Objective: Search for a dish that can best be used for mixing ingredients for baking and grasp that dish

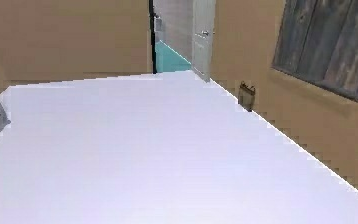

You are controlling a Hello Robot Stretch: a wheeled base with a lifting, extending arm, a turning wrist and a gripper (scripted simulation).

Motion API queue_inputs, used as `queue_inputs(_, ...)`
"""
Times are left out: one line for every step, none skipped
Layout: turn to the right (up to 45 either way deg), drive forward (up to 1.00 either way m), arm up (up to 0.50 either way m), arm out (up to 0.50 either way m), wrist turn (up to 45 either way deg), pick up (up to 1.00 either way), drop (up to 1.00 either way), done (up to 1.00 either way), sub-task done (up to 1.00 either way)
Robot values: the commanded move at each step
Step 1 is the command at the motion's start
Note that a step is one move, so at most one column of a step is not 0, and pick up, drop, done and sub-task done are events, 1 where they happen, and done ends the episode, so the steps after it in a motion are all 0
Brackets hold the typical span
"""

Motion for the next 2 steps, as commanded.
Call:
queue_inputs(-3.0, 0.0, 0.0, 0.0, 0.0, 0.0, 0.0, 0.0, 0.0)
queue_inputs(0.0, 1.0, 0.0, 0.0, 0.0, 0.0, 0.0, 0.0, 0.0)
